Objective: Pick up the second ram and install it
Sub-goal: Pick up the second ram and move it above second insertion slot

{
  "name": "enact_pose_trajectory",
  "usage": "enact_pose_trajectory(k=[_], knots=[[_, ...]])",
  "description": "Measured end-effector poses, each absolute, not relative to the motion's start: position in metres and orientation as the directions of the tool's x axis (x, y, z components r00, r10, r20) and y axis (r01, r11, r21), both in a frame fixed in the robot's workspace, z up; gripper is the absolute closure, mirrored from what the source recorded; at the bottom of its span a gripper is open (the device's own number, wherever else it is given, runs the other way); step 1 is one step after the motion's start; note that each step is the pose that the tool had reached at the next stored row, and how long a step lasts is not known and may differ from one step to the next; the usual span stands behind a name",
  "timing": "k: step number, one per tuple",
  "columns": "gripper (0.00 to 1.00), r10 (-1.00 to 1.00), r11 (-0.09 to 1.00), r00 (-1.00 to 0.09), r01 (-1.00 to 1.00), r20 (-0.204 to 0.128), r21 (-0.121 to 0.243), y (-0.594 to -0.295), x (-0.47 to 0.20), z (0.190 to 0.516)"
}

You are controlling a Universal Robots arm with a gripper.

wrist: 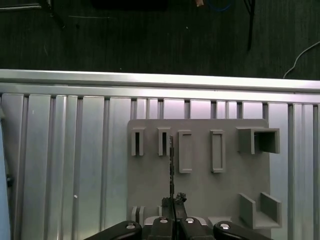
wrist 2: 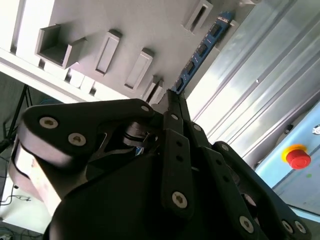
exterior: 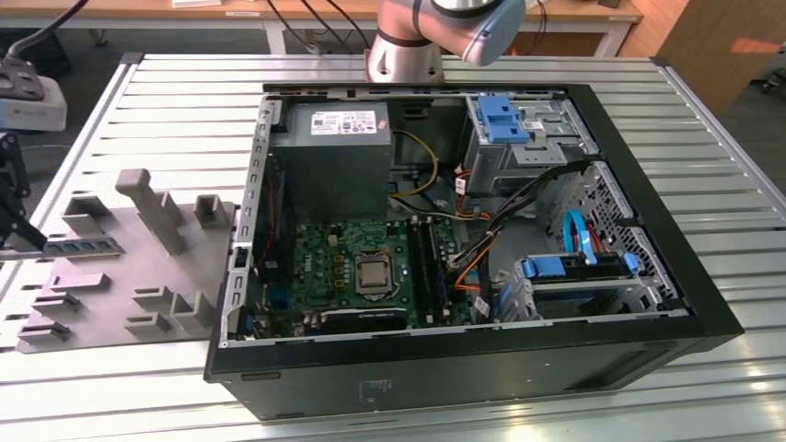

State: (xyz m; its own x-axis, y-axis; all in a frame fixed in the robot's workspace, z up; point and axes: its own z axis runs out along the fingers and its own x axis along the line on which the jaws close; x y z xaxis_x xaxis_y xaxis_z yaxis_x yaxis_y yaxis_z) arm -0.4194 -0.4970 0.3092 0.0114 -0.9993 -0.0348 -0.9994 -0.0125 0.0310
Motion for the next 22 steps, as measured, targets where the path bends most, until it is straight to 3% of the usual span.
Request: enact_pose_trajectory(k=[22], knots=[[0.89, -0.999, -0.013, 0.011, -0.999, -0.041, 0.031, -0.497, -0.419, 0.405]])
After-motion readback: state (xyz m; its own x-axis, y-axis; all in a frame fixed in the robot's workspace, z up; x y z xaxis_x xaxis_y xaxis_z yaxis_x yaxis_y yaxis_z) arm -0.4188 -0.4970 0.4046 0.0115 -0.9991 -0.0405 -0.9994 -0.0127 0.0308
